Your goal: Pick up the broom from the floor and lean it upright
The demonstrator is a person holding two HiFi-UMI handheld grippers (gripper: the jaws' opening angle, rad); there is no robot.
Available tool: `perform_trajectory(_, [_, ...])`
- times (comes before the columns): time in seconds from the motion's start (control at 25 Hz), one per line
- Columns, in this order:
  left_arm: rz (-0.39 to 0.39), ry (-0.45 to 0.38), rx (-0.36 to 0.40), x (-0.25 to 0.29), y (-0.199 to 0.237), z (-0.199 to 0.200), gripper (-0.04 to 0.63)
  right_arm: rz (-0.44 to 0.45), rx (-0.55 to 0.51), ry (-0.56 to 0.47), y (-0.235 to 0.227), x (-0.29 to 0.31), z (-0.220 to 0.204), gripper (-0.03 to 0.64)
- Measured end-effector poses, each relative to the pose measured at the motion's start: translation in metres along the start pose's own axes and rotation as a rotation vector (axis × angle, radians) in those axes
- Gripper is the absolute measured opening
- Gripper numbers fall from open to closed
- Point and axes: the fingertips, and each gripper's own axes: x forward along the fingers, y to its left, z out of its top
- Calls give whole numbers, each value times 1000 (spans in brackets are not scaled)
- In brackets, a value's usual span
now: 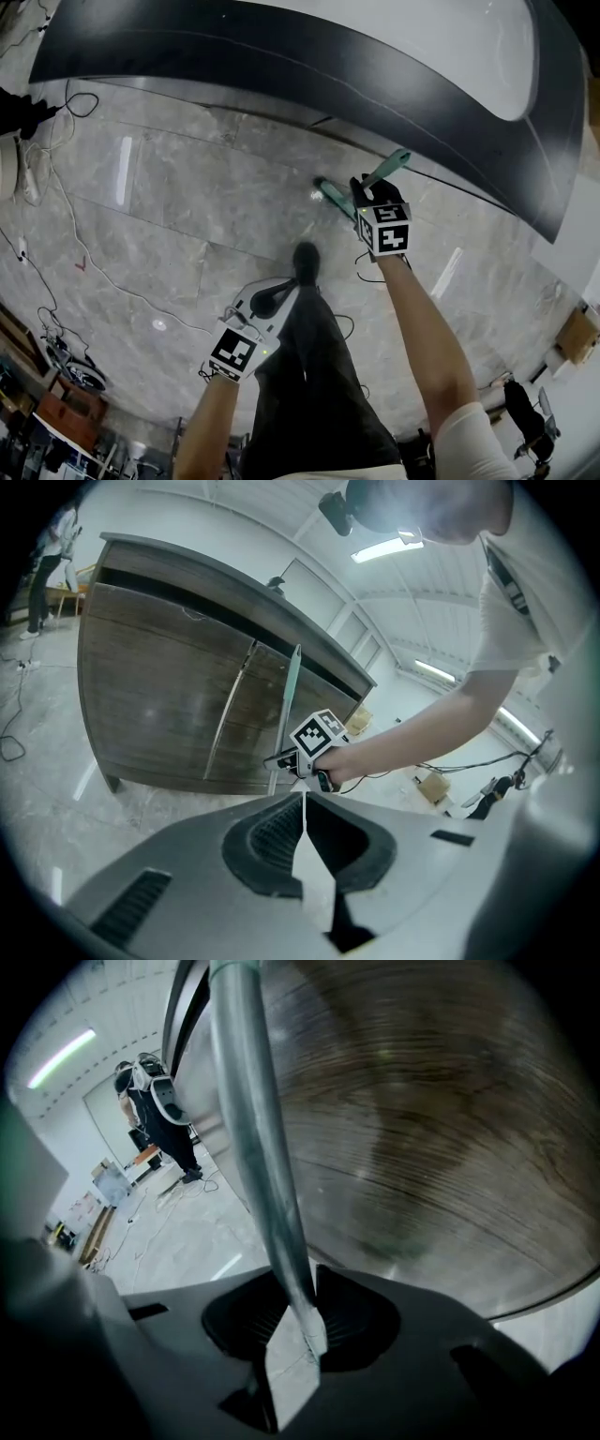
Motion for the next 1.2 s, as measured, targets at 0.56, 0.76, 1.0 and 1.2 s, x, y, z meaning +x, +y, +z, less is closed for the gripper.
perform_trajectory(0.56, [-23,-1,3,-2,-8,3,11,240,-144,192,37,-16,-31,87])
perform_trajectory(0.76, [-26,11,-2,-8,-6,1,11,310,-144,252,55,-21,-42,87])
perform_trajectory(1.0, [-25,9,-2,-5,-1,-5,11,297,-107,286,46,-5,-44,89])
perform_trajectory(1.2, [-26,21,-17,-7,3,-23,11,265,-52,273,41,13,-41,92])
